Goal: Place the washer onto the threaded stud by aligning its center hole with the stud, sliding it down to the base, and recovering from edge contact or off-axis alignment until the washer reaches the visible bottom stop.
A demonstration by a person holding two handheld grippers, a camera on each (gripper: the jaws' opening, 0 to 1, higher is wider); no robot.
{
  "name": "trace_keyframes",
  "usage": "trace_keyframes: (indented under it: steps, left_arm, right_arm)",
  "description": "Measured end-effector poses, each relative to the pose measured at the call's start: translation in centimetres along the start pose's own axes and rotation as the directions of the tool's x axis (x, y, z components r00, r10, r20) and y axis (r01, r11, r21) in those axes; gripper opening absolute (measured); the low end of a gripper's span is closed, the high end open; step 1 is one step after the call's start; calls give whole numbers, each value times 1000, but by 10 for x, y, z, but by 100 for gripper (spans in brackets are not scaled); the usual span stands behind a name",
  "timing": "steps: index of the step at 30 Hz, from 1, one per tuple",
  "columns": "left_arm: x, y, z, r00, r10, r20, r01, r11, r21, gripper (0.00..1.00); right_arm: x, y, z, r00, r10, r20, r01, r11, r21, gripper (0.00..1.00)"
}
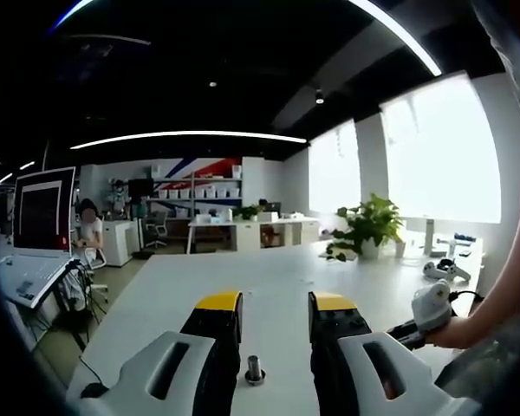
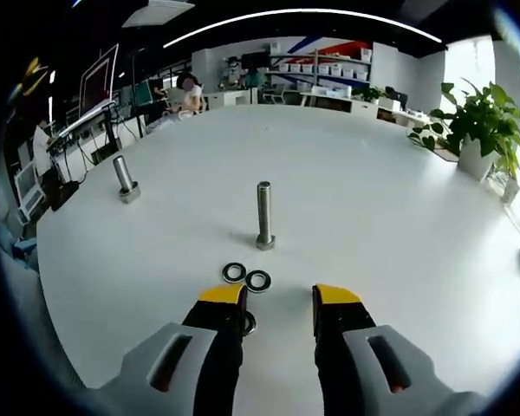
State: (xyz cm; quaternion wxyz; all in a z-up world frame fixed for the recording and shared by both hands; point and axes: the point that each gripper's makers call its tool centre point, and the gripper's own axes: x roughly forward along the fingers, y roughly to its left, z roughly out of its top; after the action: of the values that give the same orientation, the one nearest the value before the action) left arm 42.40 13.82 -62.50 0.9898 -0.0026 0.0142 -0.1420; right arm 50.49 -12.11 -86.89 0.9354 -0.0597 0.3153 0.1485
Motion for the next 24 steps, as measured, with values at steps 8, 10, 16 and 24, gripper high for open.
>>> trace_keyframes:
  steps: [8,10,16,24]
  left_arm:
    - [1,0,-2,1000,-1,-6,1,1000,1,29]
    - [1,0,-2,1000,-1,-8,1,1000,0,29]
    - [1,-2,-5,1000,-5,-19,5,1000,2,28]
    - [1,-2,-8,1000,-8,-30,8,1000,4,28]
  right_arm:
    - [4,7,4,999,23,28,-23,1000,-20,29]
    - [6,7,5,999,25,42,-24,999,-21,28]
    - [8,10,7,997,31,68,-29,999,-26,25]
    - [7,14,7,995,36,91,-33,999,-29,21]
